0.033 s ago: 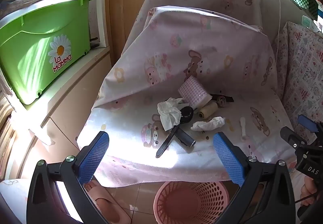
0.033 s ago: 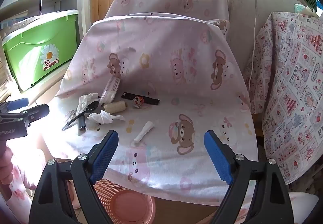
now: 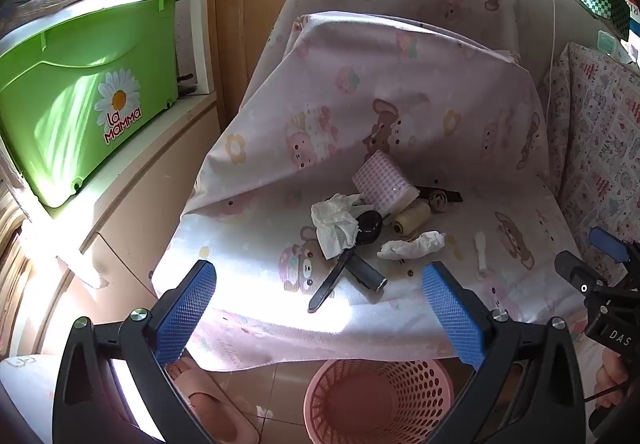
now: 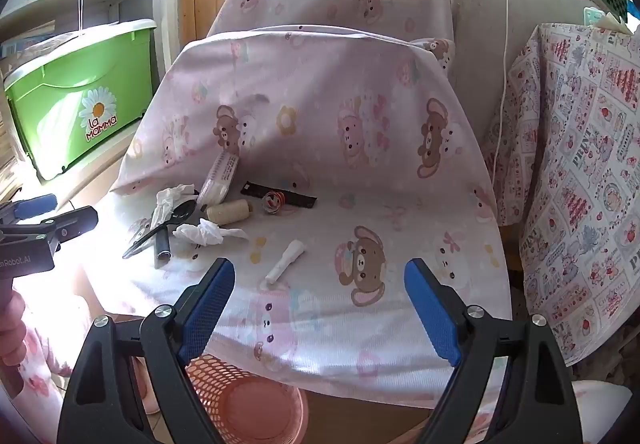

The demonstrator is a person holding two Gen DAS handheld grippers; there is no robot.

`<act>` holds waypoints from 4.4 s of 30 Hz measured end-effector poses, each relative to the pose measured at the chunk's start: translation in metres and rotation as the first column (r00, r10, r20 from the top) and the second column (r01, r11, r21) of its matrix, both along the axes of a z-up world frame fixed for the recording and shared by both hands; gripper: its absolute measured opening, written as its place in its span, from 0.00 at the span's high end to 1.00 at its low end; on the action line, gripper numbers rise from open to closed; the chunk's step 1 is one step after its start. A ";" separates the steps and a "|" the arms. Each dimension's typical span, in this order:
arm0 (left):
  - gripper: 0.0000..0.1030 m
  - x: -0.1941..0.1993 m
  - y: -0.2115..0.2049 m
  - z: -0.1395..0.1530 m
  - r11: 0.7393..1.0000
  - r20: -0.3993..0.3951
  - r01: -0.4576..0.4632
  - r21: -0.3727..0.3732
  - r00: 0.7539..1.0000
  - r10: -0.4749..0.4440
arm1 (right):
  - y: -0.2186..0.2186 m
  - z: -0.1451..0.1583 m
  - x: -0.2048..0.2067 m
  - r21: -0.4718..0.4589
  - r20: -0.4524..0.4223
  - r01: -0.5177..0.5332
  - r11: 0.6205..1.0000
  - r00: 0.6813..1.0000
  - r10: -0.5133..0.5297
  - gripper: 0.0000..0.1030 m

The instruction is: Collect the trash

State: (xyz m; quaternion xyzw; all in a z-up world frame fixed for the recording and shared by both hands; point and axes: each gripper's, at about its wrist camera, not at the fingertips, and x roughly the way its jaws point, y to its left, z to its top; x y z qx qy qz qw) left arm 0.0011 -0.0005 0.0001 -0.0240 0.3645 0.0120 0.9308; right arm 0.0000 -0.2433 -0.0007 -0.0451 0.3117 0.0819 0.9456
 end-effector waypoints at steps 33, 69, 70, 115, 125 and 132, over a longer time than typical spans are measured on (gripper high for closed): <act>0.01 -0.002 0.000 0.001 1.000 0.017 0.012 0.004 1.000 -0.013 | 0.002 -0.001 0.001 -0.007 -0.017 -0.007 1.000 1.000 0.007 0.14; 0.01 0.008 0.003 -0.011 1.000 -0.072 0.004 -0.003 0.997 -0.005 | 0.006 -0.005 0.000 -0.018 -0.025 -0.014 1.000 1.000 0.013 0.14; 0.01 0.008 0.003 -0.011 1.000 -0.073 0.004 -0.004 0.997 -0.005 | 0.006 -0.005 0.000 -0.018 -0.025 -0.014 1.000 1.000 0.014 0.14; 0.01 0.014 0.004 -0.023 1.000 -0.104 -0.008 0.012 0.995 0.009 | 0.015 -0.015 0.001 -0.034 -0.057 -0.023 0.999 0.998 0.022 0.14; 0.18 0.033 0.003 -0.040 0.999 -0.130 0.054 -0.007 0.990 -0.054 | 0.013 -0.036 0.019 -0.001 -0.119 0.048 0.999 0.992 -0.047 0.14; 0.45 0.056 -0.019 -0.060 0.990 -0.157 0.134 0.045 0.980 -0.126 | 0.019 -0.046 0.042 0.028 -0.100 0.027 0.999 0.995 -0.025 0.14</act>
